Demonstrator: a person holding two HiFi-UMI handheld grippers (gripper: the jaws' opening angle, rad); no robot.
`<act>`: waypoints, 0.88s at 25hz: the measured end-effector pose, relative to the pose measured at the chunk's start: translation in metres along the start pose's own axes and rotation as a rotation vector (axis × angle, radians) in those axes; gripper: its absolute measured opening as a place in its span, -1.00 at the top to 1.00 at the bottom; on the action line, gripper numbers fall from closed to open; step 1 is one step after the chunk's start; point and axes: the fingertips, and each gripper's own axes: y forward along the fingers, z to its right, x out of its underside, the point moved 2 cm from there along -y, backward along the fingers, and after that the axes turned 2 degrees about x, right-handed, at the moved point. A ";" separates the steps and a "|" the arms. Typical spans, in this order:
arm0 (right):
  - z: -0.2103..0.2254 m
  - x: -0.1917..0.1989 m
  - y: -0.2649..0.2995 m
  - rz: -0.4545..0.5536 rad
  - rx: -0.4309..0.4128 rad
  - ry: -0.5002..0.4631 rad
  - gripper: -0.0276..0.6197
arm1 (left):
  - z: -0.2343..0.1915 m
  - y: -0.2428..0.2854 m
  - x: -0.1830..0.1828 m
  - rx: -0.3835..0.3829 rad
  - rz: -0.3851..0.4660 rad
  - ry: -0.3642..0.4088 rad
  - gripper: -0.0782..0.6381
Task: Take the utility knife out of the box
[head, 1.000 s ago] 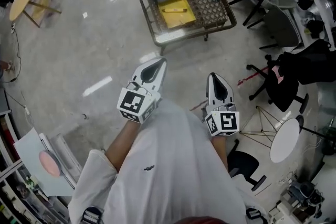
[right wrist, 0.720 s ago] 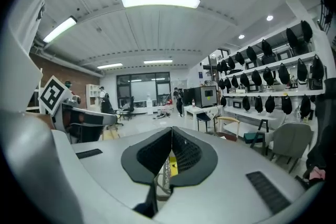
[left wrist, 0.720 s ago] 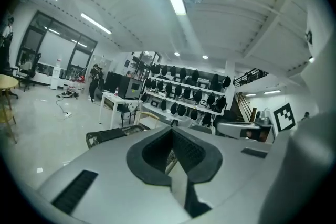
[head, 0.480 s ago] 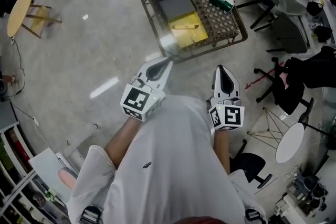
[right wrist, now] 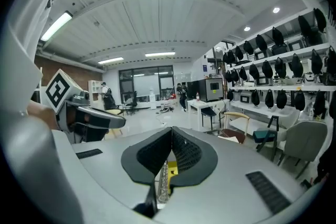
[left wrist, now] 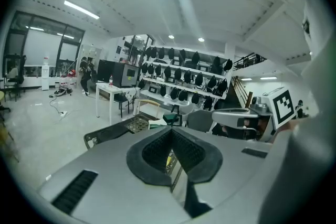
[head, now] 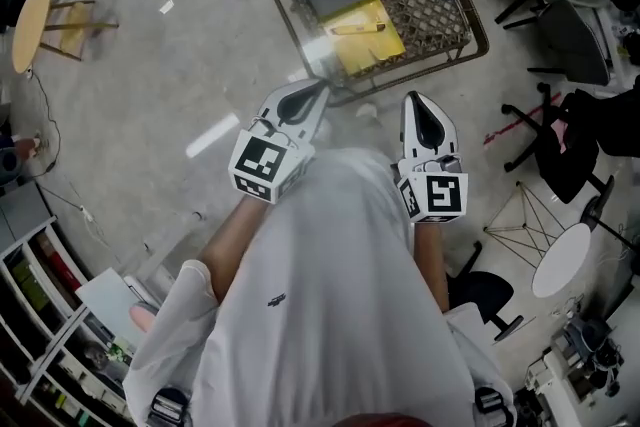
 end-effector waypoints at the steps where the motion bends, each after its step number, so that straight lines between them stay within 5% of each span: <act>1: 0.002 0.000 0.005 -0.005 -0.006 -0.001 0.92 | -0.003 0.005 0.001 -0.002 -0.011 0.005 0.78; 22: 0.041 0.060 0.107 -0.137 -0.121 -0.015 0.92 | -0.061 0.129 0.053 0.040 -0.208 0.094 0.77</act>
